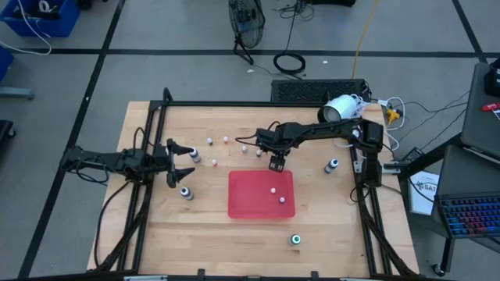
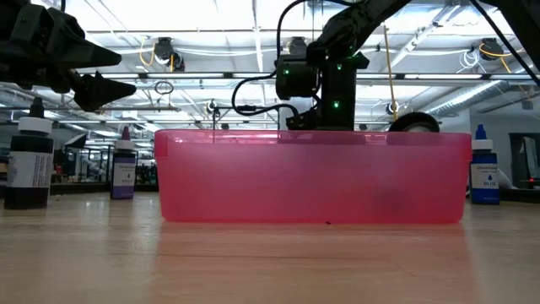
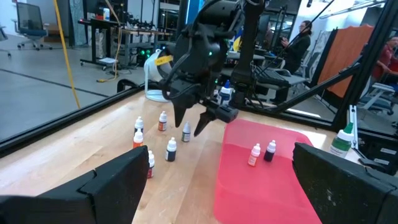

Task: Pick & Place food coloring
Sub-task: Put the small green food coloring bottle into the pink bin

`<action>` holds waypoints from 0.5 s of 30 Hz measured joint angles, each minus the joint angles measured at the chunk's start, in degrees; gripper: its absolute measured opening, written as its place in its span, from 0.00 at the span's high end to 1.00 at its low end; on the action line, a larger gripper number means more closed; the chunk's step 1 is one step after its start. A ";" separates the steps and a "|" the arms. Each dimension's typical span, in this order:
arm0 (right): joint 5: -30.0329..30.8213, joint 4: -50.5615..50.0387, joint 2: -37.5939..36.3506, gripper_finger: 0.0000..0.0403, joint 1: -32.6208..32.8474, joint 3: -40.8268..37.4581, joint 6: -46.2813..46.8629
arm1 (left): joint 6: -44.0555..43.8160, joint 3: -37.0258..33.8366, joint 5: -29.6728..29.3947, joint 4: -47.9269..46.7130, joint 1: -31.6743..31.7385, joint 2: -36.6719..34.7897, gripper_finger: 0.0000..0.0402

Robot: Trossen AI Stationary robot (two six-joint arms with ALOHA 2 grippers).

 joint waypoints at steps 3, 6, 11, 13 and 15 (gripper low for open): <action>0.02 0.04 -0.03 0.43 -0.03 0.00 0.00 | 0.00 0.00 -0.02 0.00 0.01 0.02 0.02; 0.00 -0.21 -0.03 0.43 -0.21 0.00 0.00 | 0.00 0.00 -0.02 0.00 0.02 0.02 0.02; -0.04 -0.18 -0.03 0.49 -0.55 0.00 0.02 | 0.00 0.00 -0.02 0.00 0.00 0.00 0.02; -0.09 -0.20 -0.03 0.52 -0.66 0.00 0.02 | 0.00 0.00 -0.02 -0.02 0.00 0.00 0.02; -0.09 -0.19 -0.03 0.54 -0.72 0.00 0.01 | 0.00 0.00 0.00 -0.02 0.00 0.02 0.02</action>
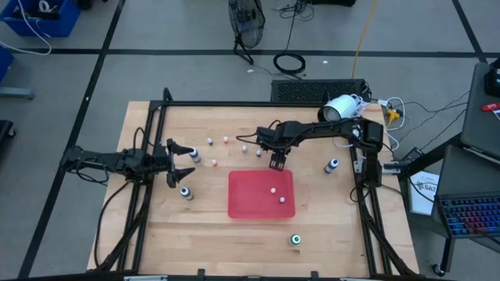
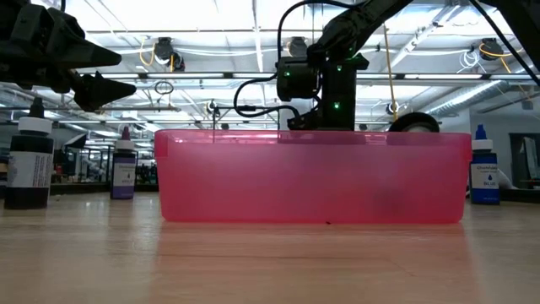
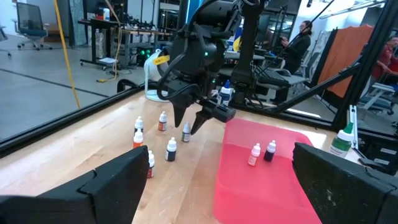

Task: Pick & Place food coloring
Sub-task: Put the small green food coloring bottle into the pink bin

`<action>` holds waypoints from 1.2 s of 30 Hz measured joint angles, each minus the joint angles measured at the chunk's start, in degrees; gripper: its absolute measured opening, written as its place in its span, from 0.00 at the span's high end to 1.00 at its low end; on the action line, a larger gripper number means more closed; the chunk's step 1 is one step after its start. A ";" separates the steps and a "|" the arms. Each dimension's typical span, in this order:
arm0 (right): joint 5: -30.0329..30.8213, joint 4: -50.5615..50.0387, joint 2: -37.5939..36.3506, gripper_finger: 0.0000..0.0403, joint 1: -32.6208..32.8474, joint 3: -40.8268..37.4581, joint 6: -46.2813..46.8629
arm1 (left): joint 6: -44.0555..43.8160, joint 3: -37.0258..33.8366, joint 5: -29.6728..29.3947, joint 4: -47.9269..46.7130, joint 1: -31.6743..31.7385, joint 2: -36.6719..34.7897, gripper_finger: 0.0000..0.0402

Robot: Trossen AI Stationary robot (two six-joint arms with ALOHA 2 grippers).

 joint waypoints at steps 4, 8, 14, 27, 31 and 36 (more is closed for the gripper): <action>0.02 -0.01 0.00 0.61 -0.05 0.00 -0.01 | 0.00 0.00 -0.02 0.00 0.00 0.00 0.02; 0.02 0.01 0.00 0.68 -0.05 0.00 -0.01 | -0.01 0.00 -0.02 0.00 0.00 -0.02 0.02; 0.04 0.23 -0.02 0.86 -0.05 0.00 -0.11 | 0.00 0.00 -0.02 0.00 0.00 -0.02 0.02; 0.11 -0.25 -3.03 0.90 1.10 0.02 -0.60 | -0.01 0.00 -0.01 0.00 0.00 -0.02 0.02; 0.15 -0.08 -6.98 0.90 2.09 0.02 0.77 | 0.00 0.00 -0.02 0.02 0.02 -0.01 0.02; 0.39 0.86 -12.00 0.90 5.51 0.02 3.57 | 0.00 0.00 -0.02 0.00 0.02 -0.02 0.02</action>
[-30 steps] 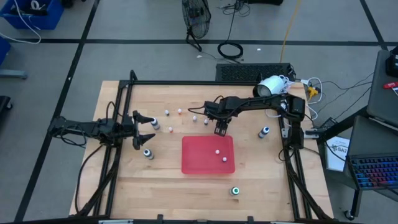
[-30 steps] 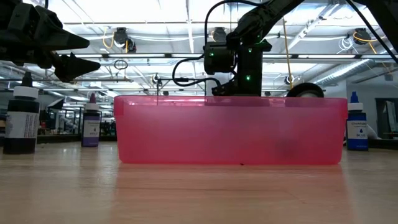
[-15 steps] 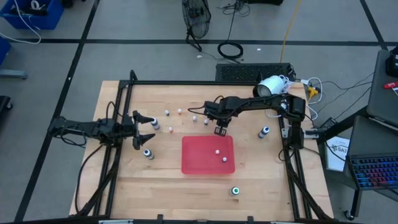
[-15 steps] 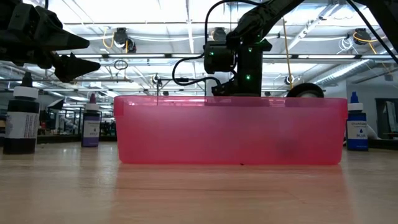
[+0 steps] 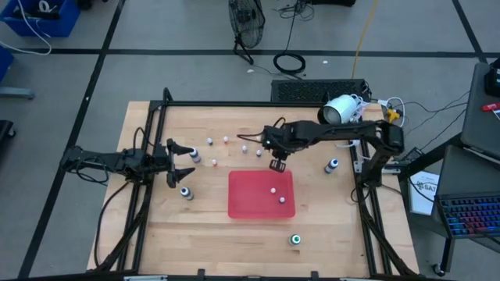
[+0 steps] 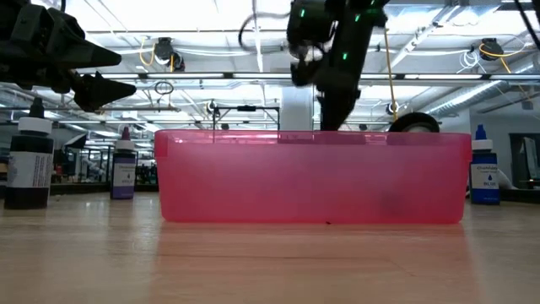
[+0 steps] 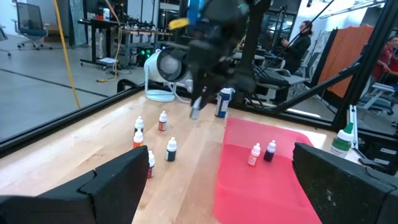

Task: Pick & Place food coloring
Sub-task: Put the small green food coloring bottle into the pink bin

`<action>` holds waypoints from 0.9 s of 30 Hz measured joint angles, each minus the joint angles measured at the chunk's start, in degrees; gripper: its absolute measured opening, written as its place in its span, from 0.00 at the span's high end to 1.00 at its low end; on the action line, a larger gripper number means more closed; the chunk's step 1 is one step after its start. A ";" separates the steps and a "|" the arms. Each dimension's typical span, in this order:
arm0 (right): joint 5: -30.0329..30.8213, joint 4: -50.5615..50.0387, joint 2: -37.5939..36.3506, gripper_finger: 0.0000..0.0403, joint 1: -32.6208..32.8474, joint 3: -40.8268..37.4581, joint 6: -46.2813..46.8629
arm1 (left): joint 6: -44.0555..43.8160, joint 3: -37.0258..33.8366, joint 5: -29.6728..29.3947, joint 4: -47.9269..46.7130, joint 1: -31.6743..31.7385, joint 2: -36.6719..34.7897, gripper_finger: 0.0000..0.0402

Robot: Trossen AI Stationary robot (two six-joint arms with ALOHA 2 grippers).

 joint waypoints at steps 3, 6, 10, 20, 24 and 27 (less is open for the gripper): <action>0.09 1.45 -2.48 0.90 3.63 0.02 1.30 | 0.00 0.00 0.01 0.00 -0.01 0.01 0.02; 1.51 2.69 -3.39 0.90 8.17 0.47 2.99 | 0.00 0.00 0.00 0.00 -0.02 0.00 0.02; 1.76 0.59 -1.76 0.90 14.44 5.22 5.29 | 0.00 0.00 0.01 0.01 -0.01 0.02 0.02; 5.99 -10.53 11.44 0.90 26.15 23.01 7.12 | -0.02 0.00 0.00 0.02 0.00 0.00 0.02; 5.48 -16.13 14.91 0.90 27.25 23.85 9.67 | -0.02 0.00 0.00 0.02 -0.01 0.02 0.02; 3.59 -19.09 15.92 0.90 26.85 22.21 13.20 | 0.00 0.00 0.02 0.00 -0.02 0.02 0.02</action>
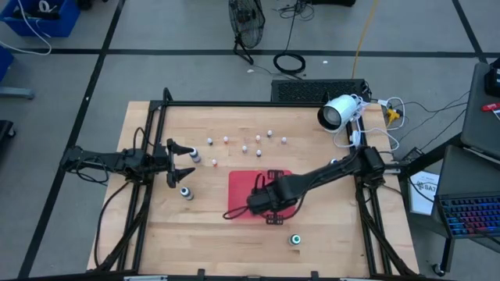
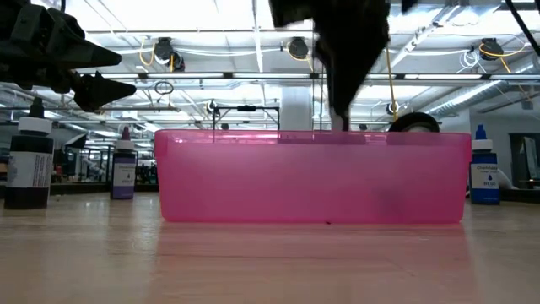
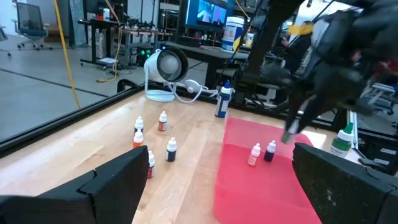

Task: Pick & Place food coloring
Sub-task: Put the small green food coloring bottle into the pink bin

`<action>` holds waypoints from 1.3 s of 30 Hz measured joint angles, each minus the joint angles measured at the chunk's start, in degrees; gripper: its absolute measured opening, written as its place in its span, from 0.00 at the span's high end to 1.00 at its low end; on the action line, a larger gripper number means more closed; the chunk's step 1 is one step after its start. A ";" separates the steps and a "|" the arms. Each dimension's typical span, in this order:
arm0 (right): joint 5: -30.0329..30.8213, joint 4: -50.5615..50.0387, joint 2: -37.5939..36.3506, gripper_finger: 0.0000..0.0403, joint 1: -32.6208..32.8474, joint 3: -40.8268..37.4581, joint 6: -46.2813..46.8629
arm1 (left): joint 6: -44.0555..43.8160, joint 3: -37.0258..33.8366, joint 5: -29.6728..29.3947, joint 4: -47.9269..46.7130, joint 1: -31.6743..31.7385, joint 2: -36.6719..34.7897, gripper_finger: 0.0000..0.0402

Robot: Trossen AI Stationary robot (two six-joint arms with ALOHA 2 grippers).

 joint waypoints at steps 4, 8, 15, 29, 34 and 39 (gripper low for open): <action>-2.84 3.12 -0.09 0.90 -0.05 -3.99 2.42 | -0.01 0.00 0.00 0.09 0.01 0.00 0.02; -5.68 7.58 -0.15 0.90 0.07 -7.78 2.76 | -0.01 0.00 0.00 0.25 0.01 0.00 0.02; -5.95 10.56 -0.21 0.90 -0.02 -11.51 3.78 | -0.01 0.00 0.00 0.33 0.01 -0.01 0.02; -9.93 16.11 -0.23 0.75 -0.11 -14.91 4.01 | -0.01 0.00 0.00 0.33 0.01 -0.01 0.02; -9.92 16.22 -0.47 0.72 -0.17 -14.91 4.03 | 0.00 0.00 0.00 0.33 0.02 -0.01 0.02; -9.93 16.51 -2.17 0.72 -0.87 -14.82 3.85 | -0.01 0.00 -0.02 0.33 0.01 -0.02 0.02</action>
